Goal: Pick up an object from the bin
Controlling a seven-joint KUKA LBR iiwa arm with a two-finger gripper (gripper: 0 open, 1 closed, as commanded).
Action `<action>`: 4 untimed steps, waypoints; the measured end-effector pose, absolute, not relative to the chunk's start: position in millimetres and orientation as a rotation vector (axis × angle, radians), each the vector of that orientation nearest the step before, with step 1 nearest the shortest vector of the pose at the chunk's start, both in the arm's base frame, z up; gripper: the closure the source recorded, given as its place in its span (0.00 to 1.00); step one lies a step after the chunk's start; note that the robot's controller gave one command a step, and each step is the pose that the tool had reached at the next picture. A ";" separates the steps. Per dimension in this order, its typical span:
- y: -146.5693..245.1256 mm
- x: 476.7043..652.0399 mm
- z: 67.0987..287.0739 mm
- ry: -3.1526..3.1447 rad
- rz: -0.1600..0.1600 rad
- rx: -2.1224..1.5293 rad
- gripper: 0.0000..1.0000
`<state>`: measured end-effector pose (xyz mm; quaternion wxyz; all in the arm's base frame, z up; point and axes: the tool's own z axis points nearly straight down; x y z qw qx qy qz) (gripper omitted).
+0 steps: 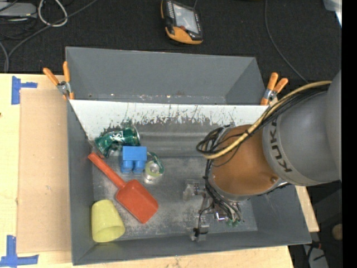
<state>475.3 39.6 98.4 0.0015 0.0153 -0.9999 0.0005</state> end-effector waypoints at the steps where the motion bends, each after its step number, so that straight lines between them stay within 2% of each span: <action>1: 157.3 474.5 98.8 -3.141 -0.004 -0.079 0.00; 2: 130.1 478.4 75.6 -3.150 0.001 0.052 0.00; 3: 184.1 477.5 69.6 -3.091 -0.008 -0.561 1.00; 4: 184.1 477.6 69.6 -3.091 -0.007 -0.561 1.00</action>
Offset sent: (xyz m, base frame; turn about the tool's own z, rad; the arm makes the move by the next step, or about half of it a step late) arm 0.0005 0.0793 -0.0284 -0.0152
